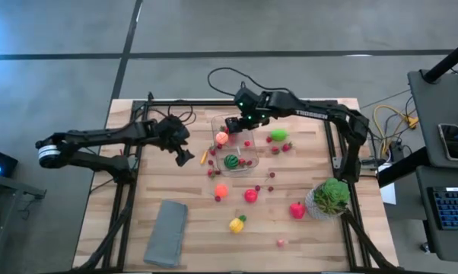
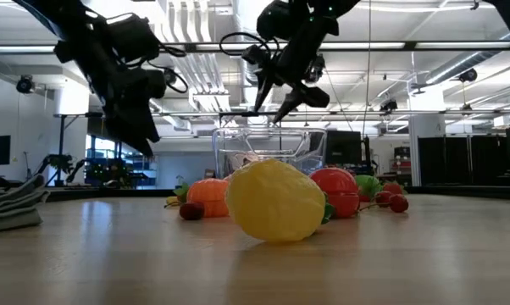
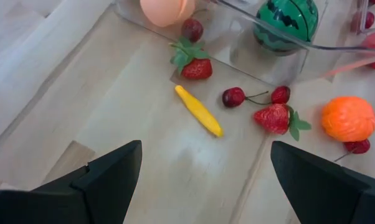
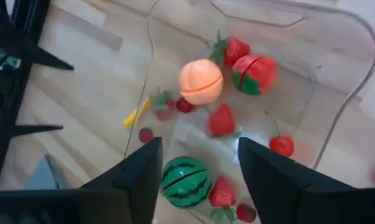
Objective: Pick and placing Produce into tupperware
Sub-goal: Put the red strawberry into the transparent container, then put the yellow corn into the transparent container
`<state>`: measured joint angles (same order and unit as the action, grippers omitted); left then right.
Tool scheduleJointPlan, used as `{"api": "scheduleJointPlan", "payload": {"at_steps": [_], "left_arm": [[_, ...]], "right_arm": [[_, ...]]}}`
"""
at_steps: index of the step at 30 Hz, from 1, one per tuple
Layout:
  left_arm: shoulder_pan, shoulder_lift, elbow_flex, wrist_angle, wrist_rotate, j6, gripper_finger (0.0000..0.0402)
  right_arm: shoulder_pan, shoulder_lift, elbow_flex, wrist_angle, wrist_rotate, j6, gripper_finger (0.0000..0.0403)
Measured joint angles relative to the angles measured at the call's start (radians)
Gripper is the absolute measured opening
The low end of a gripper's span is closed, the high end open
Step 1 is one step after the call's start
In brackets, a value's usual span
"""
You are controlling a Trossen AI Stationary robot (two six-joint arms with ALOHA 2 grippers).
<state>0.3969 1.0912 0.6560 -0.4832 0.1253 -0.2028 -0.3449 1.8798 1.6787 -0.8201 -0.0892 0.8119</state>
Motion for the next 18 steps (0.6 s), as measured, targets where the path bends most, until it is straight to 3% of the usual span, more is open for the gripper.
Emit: {"api": "scheduleJointPlan", "payload": {"at_steps": [7,12,18], "left_arm": [[-0.008,0.017,-0.032,0.078,0.0,-0.002,0.0341],[-0.011,0.079,-0.037,0.197,-0.021,-0.041,0.0341],[-0.028,0.252,0.007,0.209,-0.038,-0.236,0.0341]], "right_arm": [[0.009,-0.04,0.0,-0.016,0.194,-0.027,0.0274],[0.004,-0.102,0.001,-0.035,0.239,-0.067,0.0302],[-0.016,-0.163,0.001,-0.144,0.272,-0.061,0.0306]]}}
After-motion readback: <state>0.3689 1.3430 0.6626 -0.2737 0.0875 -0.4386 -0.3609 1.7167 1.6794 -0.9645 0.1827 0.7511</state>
